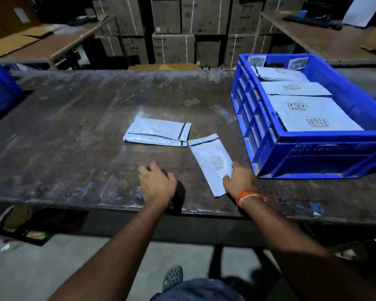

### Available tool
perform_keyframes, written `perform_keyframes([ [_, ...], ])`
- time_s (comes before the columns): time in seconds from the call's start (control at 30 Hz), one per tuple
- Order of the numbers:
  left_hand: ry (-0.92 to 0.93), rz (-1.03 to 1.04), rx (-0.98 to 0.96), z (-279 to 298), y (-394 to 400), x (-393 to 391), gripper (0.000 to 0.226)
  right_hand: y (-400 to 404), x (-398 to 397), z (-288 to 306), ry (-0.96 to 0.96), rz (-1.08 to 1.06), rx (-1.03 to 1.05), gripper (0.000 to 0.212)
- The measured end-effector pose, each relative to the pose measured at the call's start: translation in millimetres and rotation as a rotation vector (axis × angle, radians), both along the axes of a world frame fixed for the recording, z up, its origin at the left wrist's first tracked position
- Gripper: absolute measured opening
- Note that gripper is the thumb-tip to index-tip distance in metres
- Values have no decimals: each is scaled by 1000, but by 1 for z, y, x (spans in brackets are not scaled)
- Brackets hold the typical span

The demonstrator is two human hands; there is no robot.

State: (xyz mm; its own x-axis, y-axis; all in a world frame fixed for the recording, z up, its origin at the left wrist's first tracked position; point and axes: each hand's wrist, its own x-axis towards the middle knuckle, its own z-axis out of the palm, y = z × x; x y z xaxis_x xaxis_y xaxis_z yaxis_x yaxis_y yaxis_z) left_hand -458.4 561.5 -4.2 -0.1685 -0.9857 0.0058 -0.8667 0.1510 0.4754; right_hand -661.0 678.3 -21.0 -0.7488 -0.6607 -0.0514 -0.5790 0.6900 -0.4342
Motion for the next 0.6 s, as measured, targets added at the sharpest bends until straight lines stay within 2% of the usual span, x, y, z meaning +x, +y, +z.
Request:
perform_keyframes([
  [0.07, 0, -20, 108, 3, 0, -2, 47, 7, 13, 4, -55, -160, -32, 46],
  [0.13, -8, -97, 166, 2, -2, -6, 44, 9, 33, 6, -129, -202, -54, 46],
  [0.17, 2, -140, 179, 2, -4, -9, 43, 8, 45, 8, -223, -193, -96, 44],
  [0.27, -4, -215, 155, 3, -4, -14, 44, 1, 78, 18, -789, -110, -299, 21],
  [0.33, -39, -245, 99, 3, -3, -14, 51, 0, 85, 27, -937, -77, -365, 16],
  [0.5, -190, -527, -24, -10, -1, -22, 84, 2, 54, 28, -749, -145, -493, 17],
  [0.57, -179, -523, -36, -14, -5, -27, 82, 2, 36, 27, -541, -166, -491, 16],
  [0.6, -149, -455, -47, -12, -5, -29, 77, 0, 26, 27, -411, -155, -458, 15],
])
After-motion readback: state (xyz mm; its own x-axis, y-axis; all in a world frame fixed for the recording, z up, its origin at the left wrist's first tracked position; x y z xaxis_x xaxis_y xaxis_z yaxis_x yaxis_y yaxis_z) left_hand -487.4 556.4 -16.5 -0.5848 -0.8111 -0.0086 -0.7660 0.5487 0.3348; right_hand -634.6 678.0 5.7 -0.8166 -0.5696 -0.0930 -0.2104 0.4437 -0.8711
